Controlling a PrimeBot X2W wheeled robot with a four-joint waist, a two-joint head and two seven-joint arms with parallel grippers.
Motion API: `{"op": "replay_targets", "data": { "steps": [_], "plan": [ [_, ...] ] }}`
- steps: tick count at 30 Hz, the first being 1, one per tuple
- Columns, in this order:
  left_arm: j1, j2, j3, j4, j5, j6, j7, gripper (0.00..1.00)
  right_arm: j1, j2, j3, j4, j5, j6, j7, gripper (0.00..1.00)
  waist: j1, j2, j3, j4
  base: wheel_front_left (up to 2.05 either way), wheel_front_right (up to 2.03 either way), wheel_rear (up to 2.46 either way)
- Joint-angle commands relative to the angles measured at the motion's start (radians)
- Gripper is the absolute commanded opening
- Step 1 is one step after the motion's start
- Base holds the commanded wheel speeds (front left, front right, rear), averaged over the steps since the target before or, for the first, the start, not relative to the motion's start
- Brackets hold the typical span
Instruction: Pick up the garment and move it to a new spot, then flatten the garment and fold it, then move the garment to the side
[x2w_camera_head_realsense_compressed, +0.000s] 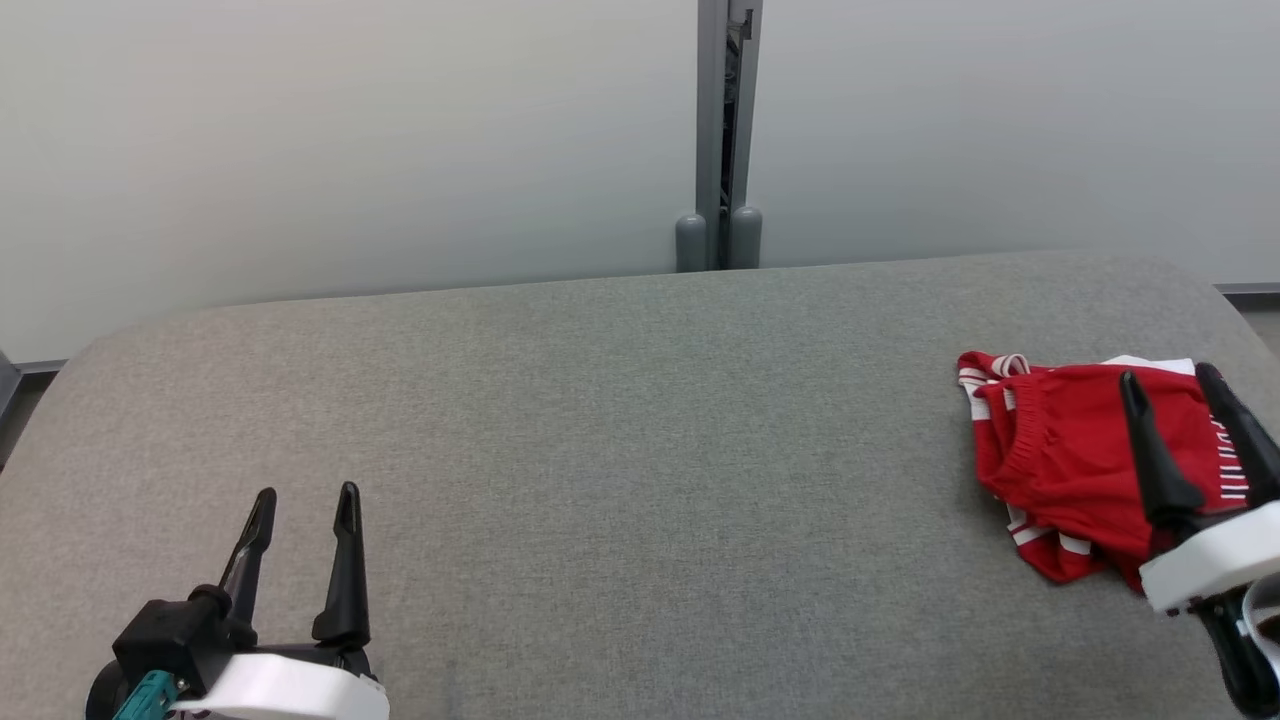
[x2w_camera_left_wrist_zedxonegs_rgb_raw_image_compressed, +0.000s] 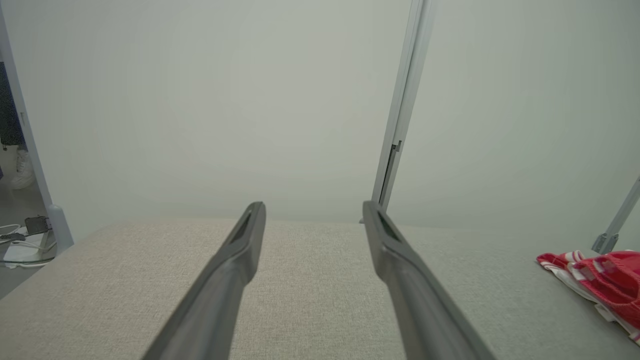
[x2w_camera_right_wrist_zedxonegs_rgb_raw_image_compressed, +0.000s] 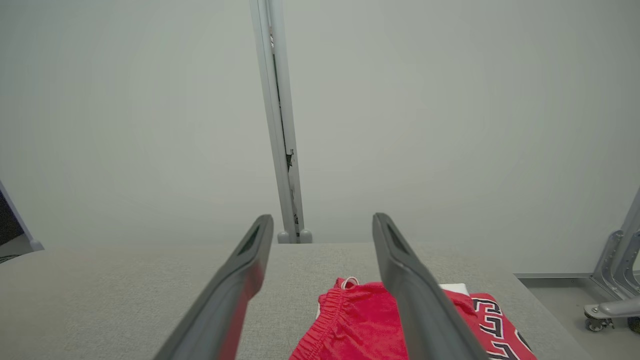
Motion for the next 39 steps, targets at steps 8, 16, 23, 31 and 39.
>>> {"op": "replay_targets", "data": {
  "steps": [8,16,23,31,39],
  "plan": [
    [0.026,-0.003,-0.014,0.037,0.011,-0.005,-0.012,1.00,0.270,0.173,-0.156,-0.252,-0.132,0.000,0.063,1.00,0.0000,-0.0001,-0.014,0.082,0.00,0.00,0.00],
    [0.009,-0.016,-0.029,0.077,0.025,-0.018,-0.016,1.00,0.367,0.240,-0.192,-0.347,-0.200,0.000,0.094,1.00,0.0000,-0.0001,-0.018,0.104,0.00,0.00,0.00],
    [-0.002,-0.025,-0.032,0.101,0.036,-0.024,-0.020,1.00,0.389,0.273,-0.192,-0.387,-0.238,0.000,0.105,1.00,0.0000,-0.0001,-0.018,0.099,0.00,0.00,0.00],
    [-0.008,-0.029,-0.026,0.110,0.040,-0.025,-0.021,1.00,0.390,0.286,-0.191,-0.402,-0.246,0.000,0.113,1.00,0.0000,-0.0001,-0.015,0.096,0.00,0.00,0.00],
    [-0.004,-0.032,-0.029,0.118,0.036,-0.030,-0.021,1.00,0.401,0.293,-0.194,-0.410,-0.250,0.000,0.121,1.00,0.0000,-0.0001,-0.017,0.096,0.00,0.00,0.00]
  ]
}}
